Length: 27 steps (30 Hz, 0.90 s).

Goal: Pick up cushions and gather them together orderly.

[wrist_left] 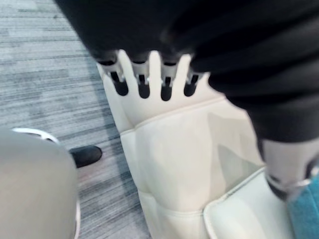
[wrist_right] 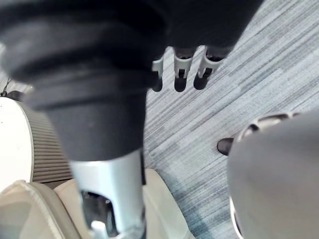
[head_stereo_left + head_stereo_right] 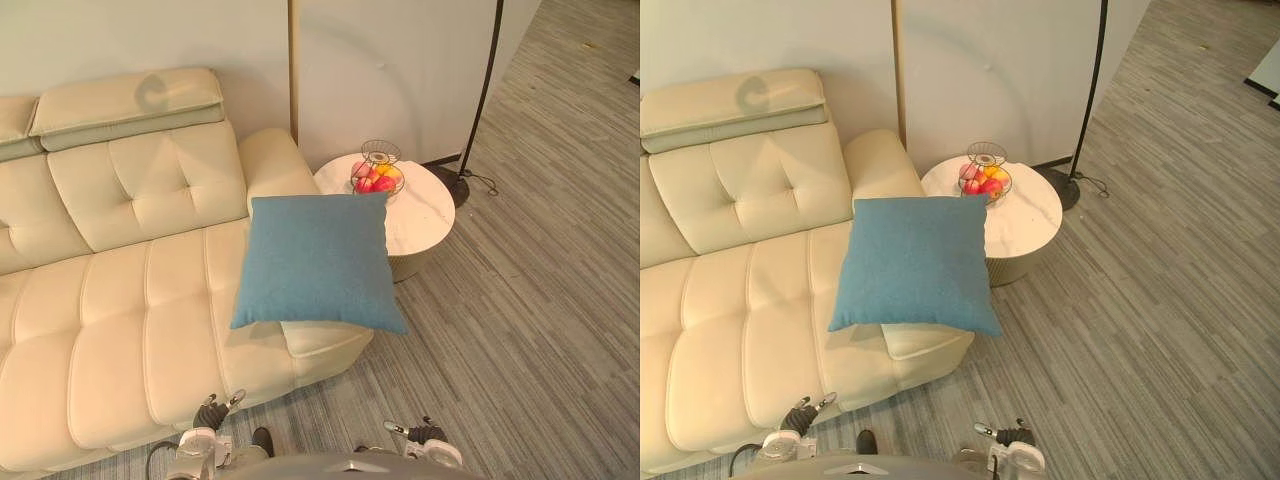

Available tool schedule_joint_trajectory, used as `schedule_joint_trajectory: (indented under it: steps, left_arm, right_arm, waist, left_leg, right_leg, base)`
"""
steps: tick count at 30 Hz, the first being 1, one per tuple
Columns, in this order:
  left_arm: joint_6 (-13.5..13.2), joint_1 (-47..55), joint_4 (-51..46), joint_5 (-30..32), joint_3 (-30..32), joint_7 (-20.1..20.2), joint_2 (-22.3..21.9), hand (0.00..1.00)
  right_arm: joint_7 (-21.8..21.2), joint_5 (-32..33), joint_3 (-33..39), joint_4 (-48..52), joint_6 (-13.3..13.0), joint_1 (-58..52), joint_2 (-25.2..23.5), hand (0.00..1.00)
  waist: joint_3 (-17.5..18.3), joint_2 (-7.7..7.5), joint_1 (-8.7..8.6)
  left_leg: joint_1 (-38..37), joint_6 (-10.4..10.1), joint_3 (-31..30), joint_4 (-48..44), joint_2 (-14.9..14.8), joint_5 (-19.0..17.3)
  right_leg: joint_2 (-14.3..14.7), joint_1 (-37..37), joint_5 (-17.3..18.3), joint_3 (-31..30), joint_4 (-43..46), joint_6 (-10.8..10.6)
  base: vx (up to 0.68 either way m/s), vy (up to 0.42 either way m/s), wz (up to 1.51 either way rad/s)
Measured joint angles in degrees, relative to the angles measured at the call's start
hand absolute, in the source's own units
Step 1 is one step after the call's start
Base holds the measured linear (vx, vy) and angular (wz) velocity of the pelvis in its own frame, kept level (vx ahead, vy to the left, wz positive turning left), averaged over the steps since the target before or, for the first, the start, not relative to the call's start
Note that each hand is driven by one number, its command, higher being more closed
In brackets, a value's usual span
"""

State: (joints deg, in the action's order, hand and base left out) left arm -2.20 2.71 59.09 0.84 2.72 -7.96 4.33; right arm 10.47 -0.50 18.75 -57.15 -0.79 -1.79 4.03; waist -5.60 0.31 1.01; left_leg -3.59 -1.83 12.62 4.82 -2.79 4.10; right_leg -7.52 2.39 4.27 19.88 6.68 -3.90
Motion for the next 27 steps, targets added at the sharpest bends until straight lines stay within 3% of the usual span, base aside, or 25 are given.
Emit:
schedule_joint_trajectory:
  steps: [4,6,9,14,22,27]
  left_arm:
    - [0.5,0.4,-1.8,-0.1,3.4,-0.1,3.2,0.00]
    - [0.7,0.2,-7.3,-0.1,4.6,-0.7,8.0,0.00]
    - [0.7,-0.8,-10.2,-0.4,6.3,-1.8,9.4,0.00]
    - [0.7,-3.0,-13.8,-0.9,6.2,-2.3,9.5,0.00]
    - [0.4,-8.2,-18.1,-4.2,5.2,-4.6,9.8,0.00]
    - [0.0,-19.3,-18.1,-5.8,1.2,-6.2,10.4,0.00]
  right_arm:
    - [0.4,0.1,2.2,5.8,0.3,1.1,5.1,0.00]
    - [1.1,-0.6,2.2,14.5,0.4,2.9,9.8,0.00]
    - [1.3,-2.2,2.2,18.6,-0.1,5.2,12.0,0.00]
    - [1.3,-2.2,1.5,22.1,-0.2,9.2,12.5,0.00]
    - [1.4,-2.1,-6.4,25.3,-0.3,16.4,13.5,0.00]
    - [1.7,-1.9,-11.9,25.4,-0.5,27.7,14.8,0.00]
  waist:
    - [0.0,0.07,-0.52]
    - [0.1,0.05,-0.96]
    - [0.1,0.05,-1.03]
    - [0.1,0.05,-0.92]
    - [0.0,0.09,-0.37]
    - [-4.3,0.19,0.69]
  left_leg:
    - [0.3,-0.1,0.0,0.1,-0.3,0.1]
    - [1.3,-0.2,0.1,0.1,-0.4,0.1]
    - [1.7,-0.2,0.3,0.1,-0.4,0.1]
    - [3.1,-0.2,0.3,0.1,-0.5,0.1]
    - [6.9,-0.1,0.4,-0.3,-0.6,0.3]
    - [13.8,0.6,0.3,-0.4,-0.8,3.0]
  right_leg:
    - [0.4,0.0,-0.4,-0.2,-1.0,0.5]
    - [0.9,-0.3,-1.0,-0.7,-2.5,0.6]
    - [1.1,-0.4,-1.7,-1.1,-3.3,0.6]
    - [1.6,-1.2,-2.7,-1.3,-4.4,0.5]
    - [2.0,-4.6,-4.3,-2.2,-5.9,1.0]
    - [2.2,-11.5,-7.1,-3.9,-5.9,1.9]
  base:
    - [-0.01,0.001,-0.01]
    - [-0.01,0.004,-0.04]
    - [0.02,0.003,-0.03]
    - [0.05,-0.001,-0.02]
    - [0.03,-0.001,-0.02]
    - [-0.09,0.032,0.01]
